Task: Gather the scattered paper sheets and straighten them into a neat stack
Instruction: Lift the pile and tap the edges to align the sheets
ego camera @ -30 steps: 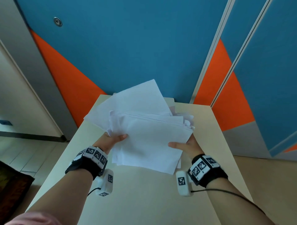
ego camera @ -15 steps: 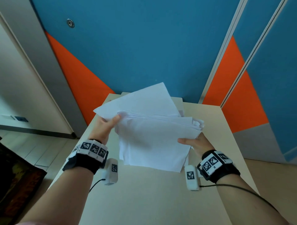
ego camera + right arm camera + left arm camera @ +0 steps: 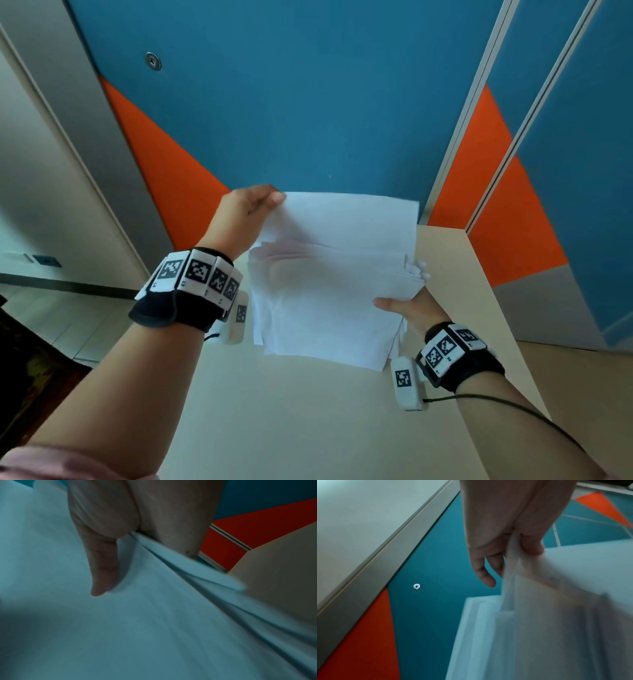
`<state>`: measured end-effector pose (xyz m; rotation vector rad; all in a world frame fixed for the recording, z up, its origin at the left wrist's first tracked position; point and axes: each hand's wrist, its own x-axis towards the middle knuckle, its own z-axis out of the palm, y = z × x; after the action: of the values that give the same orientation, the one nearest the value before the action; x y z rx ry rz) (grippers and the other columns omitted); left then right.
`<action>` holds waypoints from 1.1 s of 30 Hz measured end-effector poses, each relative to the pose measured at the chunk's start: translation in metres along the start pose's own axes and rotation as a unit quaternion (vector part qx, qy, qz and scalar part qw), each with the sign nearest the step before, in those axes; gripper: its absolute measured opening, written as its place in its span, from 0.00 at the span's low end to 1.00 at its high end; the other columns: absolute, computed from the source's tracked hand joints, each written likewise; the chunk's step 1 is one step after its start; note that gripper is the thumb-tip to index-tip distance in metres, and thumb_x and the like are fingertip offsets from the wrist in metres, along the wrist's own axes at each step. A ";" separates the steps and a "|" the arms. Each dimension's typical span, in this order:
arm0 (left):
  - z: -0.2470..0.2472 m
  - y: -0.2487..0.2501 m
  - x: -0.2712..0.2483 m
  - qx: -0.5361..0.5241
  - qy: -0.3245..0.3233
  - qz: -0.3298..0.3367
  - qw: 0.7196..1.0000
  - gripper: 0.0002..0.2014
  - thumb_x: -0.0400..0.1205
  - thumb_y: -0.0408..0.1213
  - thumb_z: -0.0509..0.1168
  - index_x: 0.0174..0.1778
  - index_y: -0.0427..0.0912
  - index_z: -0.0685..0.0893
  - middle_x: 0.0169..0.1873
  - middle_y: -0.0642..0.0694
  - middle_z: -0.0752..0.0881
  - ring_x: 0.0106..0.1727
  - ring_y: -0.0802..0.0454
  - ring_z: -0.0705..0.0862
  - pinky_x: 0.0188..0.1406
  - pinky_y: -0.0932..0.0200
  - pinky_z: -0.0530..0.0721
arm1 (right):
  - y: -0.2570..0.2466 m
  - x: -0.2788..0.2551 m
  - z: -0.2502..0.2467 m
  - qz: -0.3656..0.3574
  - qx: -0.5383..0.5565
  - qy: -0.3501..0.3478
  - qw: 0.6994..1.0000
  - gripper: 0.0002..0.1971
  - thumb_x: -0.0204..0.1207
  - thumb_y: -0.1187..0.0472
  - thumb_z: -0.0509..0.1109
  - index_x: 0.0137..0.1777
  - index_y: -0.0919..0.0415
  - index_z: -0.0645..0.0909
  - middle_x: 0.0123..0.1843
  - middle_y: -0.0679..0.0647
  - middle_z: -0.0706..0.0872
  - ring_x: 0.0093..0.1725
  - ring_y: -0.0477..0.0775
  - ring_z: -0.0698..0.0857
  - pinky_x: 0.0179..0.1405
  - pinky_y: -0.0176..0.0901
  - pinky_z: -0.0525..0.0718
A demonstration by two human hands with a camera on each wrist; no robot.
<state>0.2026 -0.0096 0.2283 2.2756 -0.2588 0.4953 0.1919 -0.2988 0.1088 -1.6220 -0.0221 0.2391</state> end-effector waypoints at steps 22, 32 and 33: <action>0.079 0.055 -0.032 0.389 -0.290 0.088 0.870 0.41 0.76 0.61 0.61 0.82 0.52 0.51 0.73 0.47 0.74 0.75 0.44 0.72 0.78 0.37 0.54 | 0.003 -0.013 0.012 0.003 0.006 0.000 1.000 0.22 0.64 0.75 0.78 0.51 0.50 0.80 0.49 0.49 0.86 0.51 0.47 0.84 0.50 0.38 0.82; 0.020 -0.037 -0.071 -0.224 0.097 -0.102 0.964 0.53 0.59 0.55 0.71 0.80 0.53 0.53 0.74 0.52 0.65 0.78 0.53 0.64 0.81 0.44 0.60 | 0.004 -0.013 0.005 0.006 0.024 -0.007 1.000 0.23 0.58 0.70 0.83 0.49 0.50 0.81 0.47 0.47 0.88 0.46 0.44 0.89 0.36 0.30 0.85; 0.023 -0.052 -0.078 -0.296 0.037 -0.163 0.940 0.54 0.58 0.52 0.69 0.81 0.53 0.50 0.77 0.51 0.64 0.80 0.51 0.63 0.81 0.42 0.61 | 0.005 -0.012 0.004 0.010 0.017 -0.015 1.000 0.28 0.50 0.65 0.87 0.51 0.51 0.82 0.47 0.48 0.89 0.47 0.45 0.89 0.35 0.30 0.85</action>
<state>0.1554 0.0113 0.1469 1.6615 0.0165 0.2765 0.1790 -0.2968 0.1053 -1.5858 -0.0257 0.2776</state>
